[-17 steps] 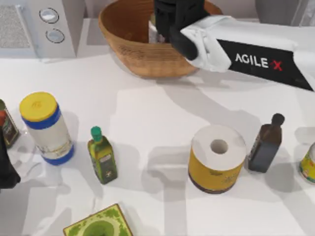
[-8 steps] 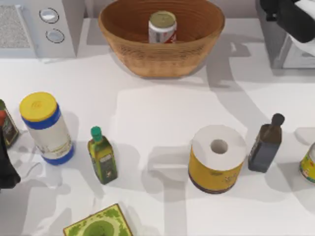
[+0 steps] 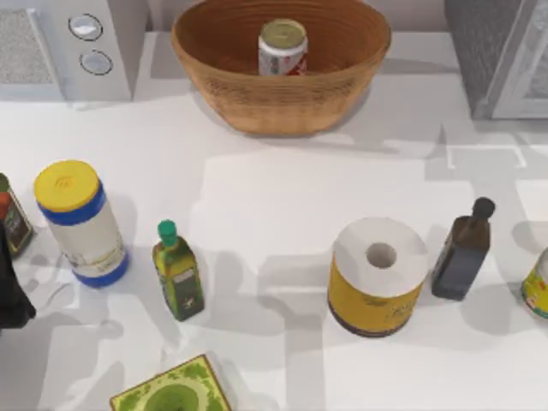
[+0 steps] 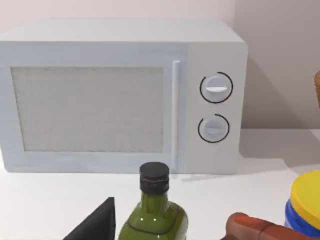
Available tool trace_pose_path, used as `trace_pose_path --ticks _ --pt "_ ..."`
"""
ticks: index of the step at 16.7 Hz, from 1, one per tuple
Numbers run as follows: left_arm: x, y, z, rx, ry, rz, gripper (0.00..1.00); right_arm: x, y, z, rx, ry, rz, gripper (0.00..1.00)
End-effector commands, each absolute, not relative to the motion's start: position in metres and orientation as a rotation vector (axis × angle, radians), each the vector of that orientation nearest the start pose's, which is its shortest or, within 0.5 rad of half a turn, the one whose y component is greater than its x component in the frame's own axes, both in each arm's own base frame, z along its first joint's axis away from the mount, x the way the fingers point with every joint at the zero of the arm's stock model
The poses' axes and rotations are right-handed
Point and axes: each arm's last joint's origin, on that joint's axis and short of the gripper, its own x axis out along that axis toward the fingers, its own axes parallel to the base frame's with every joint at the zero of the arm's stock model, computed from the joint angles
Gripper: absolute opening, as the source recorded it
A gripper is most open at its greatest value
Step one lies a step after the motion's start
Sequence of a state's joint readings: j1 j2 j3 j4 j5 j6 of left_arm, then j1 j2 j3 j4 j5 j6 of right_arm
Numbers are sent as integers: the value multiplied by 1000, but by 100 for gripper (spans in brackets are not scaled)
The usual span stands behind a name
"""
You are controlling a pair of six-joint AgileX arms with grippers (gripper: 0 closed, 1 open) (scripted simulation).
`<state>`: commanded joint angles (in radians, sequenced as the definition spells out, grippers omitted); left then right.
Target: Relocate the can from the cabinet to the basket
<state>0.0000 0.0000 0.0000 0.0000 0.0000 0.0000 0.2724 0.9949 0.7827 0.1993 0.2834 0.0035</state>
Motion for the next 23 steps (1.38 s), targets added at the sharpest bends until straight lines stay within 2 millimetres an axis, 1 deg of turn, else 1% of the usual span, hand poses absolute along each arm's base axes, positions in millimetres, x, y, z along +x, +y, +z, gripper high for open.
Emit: trace_pose_path --ticks 3,6,9,11,12,15,21,23 --pt "106 -1 160 0 0 0 100 171 27 292 -9 9 -3 100" --pt "106 -1 160 0 0 0 100 134 12 247 -6 6 -2 100" --pt "106 -1 160 0 0 0 100 114 4 205 -3 0 0 100" --pt "106 -1 160 0 0 0 100 108 1 181 -2 3 0 100" --pt "106 -1 160 0 0 0 100 107 0 173 -1 2 0 100" --pt "106 -1 160 0 0 0 100 106 -1 160 0 0 0 100" --pt "106 -1 160 0 0 0 100 106 -1 161 0 0 2 100" --pt "106 -1 160 0 0 0 100 106 -1 169 -1 -20 19 100"
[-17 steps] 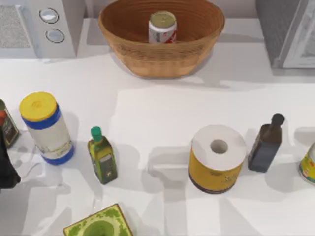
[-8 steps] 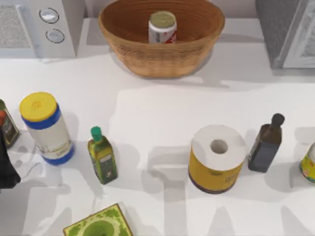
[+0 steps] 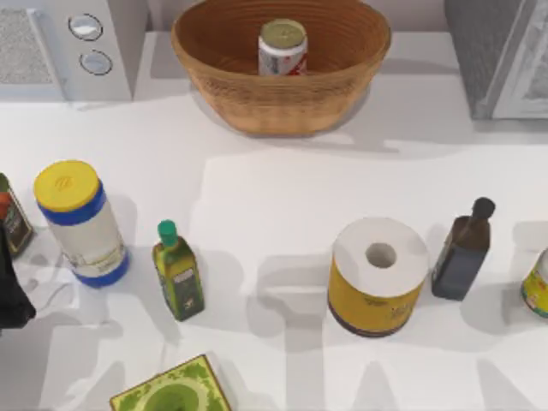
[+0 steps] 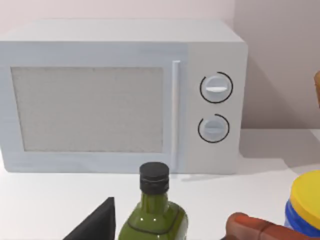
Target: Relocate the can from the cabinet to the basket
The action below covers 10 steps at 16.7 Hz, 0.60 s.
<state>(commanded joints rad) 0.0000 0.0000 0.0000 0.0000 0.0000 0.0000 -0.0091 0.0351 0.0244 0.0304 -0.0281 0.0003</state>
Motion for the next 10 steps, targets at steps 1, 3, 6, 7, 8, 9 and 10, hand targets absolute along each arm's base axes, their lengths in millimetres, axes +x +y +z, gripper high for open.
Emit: trace_pose_path --ticks 1,3,6,7,8,9,10 --pt "106 -1 160 0 0 0 100 107 -2 176 -3 -38 35 100" --pt "106 -1 160 0 0 0 100 112 -4 195 -11 -79 77 100" --pt "106 -1 160 0 0 0 100 129 -11 224 -34 -120 148 100" --pt "106 -1 160 0 0 0 100 138 -16 231 -42 -121 170 100" --pt "106 -1 160 0 0 0 100 149 -23 236 -48 -117 189 100" --pt "106 -1 160 0 0 0 100 161 -31 239 -53 -110 204 100" --pt "106 -1 160 0 0 0 100 172 -42 240 -56 -102 215 100"
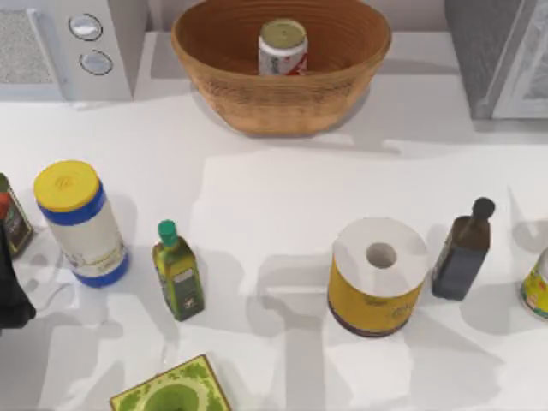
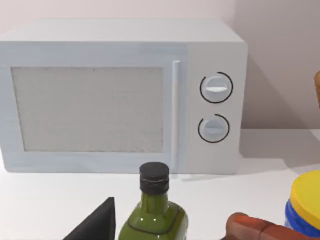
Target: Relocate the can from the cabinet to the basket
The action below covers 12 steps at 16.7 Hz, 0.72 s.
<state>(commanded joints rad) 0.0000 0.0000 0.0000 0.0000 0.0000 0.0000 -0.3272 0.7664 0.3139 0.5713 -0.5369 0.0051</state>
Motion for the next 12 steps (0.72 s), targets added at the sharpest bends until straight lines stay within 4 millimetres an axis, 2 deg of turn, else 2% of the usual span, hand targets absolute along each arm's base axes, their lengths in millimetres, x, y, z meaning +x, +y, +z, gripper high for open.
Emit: trace_pose_path --ticks 3,5,9,12 --pt "106 -1 160 0 0 0 100 195 -81 235 -68 -88 219 100" --pt "106 -1 160 0 0 0 100 199 -111 224 -72 -77 197 100" --pt "106 -1 160 0 0 0 100 185 -166 193 -48 -37 106 100" --pt "106 -1 160 0 0 0 100 166 -192 173 -24 -15 36 100"
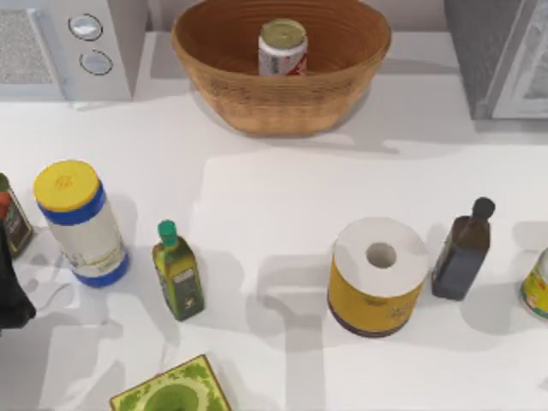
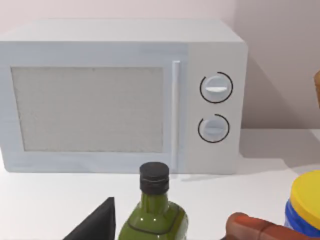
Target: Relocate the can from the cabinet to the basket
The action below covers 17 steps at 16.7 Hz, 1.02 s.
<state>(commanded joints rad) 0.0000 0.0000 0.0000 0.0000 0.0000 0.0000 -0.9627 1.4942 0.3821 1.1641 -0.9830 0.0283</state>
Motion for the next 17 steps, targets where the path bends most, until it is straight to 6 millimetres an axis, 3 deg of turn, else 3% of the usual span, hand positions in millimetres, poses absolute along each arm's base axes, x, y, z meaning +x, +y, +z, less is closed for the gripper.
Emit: trace_pose_path --ticks 3,10,13,17 --pt "106 -1 160 0 0 0 100 154 -201 161 -1 0 3 100" --pt "106 -1 160 0 0 0 100 156 -203 164 -7 -4 0 100" --pt "106 -1 160 0 0 0 100 162 -216 187 -51 -26 -25 100" --pt "106 -1 160 0 0 0 100 176 -247 254 -151 -76 -53 100"
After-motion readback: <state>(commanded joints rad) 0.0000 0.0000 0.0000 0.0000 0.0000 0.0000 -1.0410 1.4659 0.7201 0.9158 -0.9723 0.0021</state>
